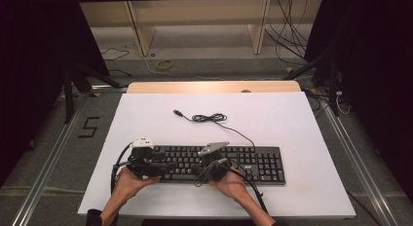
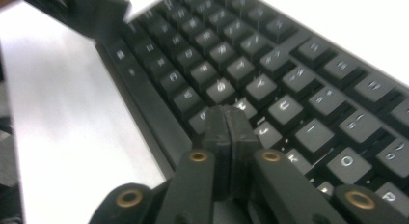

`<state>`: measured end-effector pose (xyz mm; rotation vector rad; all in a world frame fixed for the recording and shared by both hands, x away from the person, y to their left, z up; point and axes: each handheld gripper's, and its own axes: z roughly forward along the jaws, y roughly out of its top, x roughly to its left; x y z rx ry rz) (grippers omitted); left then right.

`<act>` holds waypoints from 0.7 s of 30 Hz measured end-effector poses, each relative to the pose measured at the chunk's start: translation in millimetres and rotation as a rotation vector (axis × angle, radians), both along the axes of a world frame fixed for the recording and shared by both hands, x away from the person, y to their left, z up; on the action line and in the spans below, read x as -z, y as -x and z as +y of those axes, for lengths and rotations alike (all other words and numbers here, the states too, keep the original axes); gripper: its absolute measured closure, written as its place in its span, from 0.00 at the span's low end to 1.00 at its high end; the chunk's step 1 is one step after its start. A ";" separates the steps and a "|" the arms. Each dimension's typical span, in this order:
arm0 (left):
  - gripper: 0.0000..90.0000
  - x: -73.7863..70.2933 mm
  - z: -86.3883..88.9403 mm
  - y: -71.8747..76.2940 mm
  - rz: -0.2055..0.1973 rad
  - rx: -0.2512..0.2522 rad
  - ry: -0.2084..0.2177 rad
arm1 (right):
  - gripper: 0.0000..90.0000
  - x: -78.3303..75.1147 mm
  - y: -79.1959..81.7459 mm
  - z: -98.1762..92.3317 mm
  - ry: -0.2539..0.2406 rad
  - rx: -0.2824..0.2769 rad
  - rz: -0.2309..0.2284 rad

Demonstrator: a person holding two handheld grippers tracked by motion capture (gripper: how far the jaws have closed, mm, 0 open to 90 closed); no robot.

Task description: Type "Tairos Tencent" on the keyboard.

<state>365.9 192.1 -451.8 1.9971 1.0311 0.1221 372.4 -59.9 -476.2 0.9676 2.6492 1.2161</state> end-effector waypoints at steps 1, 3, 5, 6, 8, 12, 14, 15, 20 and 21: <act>0.34 0.0 -0.2 0.1 0.001 0.000 0.001 | 0.97 -1.7 0.0 -1.4 -0.009 0.002 -0.004; 0.35 0.1 -0.3 -0.1 0.001 0.005 -0.002 | 0.95 -6.1 -0.1 -5.1 -0.022 0.011 -0.014; 0.35 0.3 -0.6 -0.1 0.002 0.008 -0.004 | 0.91 -9.5 -1.1 -9.2 -0.029 0.025 -0.017; 0.35 0.3 -0.7 -0.1 0.003 0.009 -0.003 | 0.88 -10.9 -1.8 -11.5 -0.036 0.028 -0.018; 0.36 0.3 -1.0 0.1 0.005 0.010 -0.002 | 0.82 -14.0 -2.7 -16.5 -0.050 0.038 -0.022; 0.38 1.1 -2.3 0.4 -0.004 0.010 -0.005 | 0.72 -17.7 -2.7 -23.7 -0.071 0.049 -0.019; 0.39 1.1 -2.6 0.5 -0.007 0.018 -0.012 | 0.66 -19.1 -1.9 -25.0 -0.071 0.050 -0.019; 0.40 0.9 -3.0 0.9 -0.008 0.017 -0.012 | 0.65 -19.7 -1.4 -25.8 -0.073 0.050 -0.022; 0.47 1.2 -4.2 2.1 -0.031 0.032 -0.040 | 0.59 -24.2 -1.6 -31.6 -0.098 0.060 -0.038; 0.48 1.5 -4.7 2.3 -0.038 0.037 -0.050 | 0.58 -25.0 -1.7 -32.8 -0.104 0.064 -0.038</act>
